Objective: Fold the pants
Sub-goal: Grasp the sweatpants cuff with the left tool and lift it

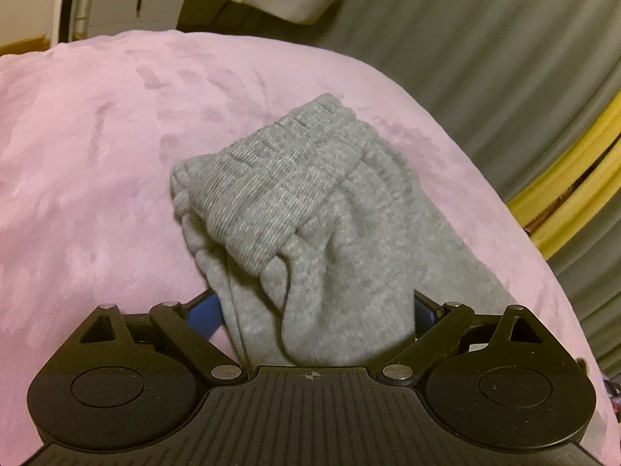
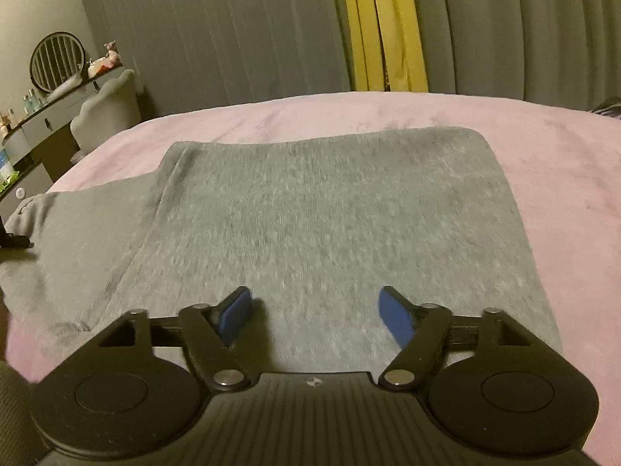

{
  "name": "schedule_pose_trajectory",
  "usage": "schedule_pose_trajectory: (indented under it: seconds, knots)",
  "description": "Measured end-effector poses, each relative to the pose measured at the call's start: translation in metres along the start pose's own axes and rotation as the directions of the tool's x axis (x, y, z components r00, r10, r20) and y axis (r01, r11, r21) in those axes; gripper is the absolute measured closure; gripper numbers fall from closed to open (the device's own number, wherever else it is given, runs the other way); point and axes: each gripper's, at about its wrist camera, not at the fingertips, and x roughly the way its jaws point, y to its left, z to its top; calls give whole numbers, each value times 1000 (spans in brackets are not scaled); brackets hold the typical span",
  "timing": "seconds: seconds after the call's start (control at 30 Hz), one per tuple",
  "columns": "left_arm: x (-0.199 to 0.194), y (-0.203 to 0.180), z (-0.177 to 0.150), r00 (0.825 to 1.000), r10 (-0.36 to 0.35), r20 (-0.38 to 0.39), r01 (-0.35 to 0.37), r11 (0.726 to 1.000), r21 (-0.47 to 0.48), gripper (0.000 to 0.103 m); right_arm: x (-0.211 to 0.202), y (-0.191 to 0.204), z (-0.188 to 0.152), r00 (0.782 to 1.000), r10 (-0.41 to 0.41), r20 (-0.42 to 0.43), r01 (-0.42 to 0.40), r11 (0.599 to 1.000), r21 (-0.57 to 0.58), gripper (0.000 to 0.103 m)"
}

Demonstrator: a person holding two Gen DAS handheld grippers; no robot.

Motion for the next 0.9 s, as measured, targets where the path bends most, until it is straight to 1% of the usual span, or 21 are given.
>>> schedule_pose_trajectory:
  seconds: [0.1,0.2,0.3,0.33,0.37,0.47,0.5,0.53,0.6,0.67,0.77,0.83,0.87,0.9]
  knots:
    - [2,-1,3,1000,0,-8,1,1000,20,7,7,12,-4,1000,-15,13,15,999,-33,13]
    - [3,3,3,1000,-12,3,12,1000,17,8,7,20,-9,999,-20,25,22,997,-73,11]
    - [1,3,1,1000,-2,21,2,1000,11,13,3,12,-8,1000,-8,23,9,999,-53,10]
    - [0,2,1,1000,5,24,-6,1000,13,17,3,12,-8,1000,-8,25,10,998,-57,10]
    - [-1,2,1,1000,11,28,-11,1000,14,18,4,13,-9,1000,-10,26,12,998,-63,10]
    - [-4,6,2,999,-6,33,6,1000,-9,28,4,14,-9,1000,-10,28,12,998,-66,9]
    - [-5,10,3,999,-19,34,20,999,-28,35,4,14,-9,1000,-9,27,11,998,-67,8]
    - [-6,15,4,998,-41,38,43,998,-51,44,4,14,-9,1000,-9,28,11,998,-66,8]
    - [-10,28,5,992,-115,53,120,987,-106,55,5,13,-9,1000,-9,28,11,998,-66,8]
    - [-11,39,5,983,-171,62,179,972,-155,56,5,13,-9,1000,-9,28,11,998,-64,8]
    - [-10,48,4,975,-209,72,219,956,-193,55,5,13,-9,1000,-7,29,9,998,-65,7]
    - [-7,49,4,977,-205,63,213,956,-203,45,5,13,-9,1000,-4,27,6,998,-66,6]
    - [-6,49,5,977,-204,68,214,952,-217,43,6,13,-9,1000,-4,27,5,998,-66,6]
    - [-4,50,6,977,-203,71,215,948,-235,35,6,13,-8,1000,-3,27,4,998,-66,6]
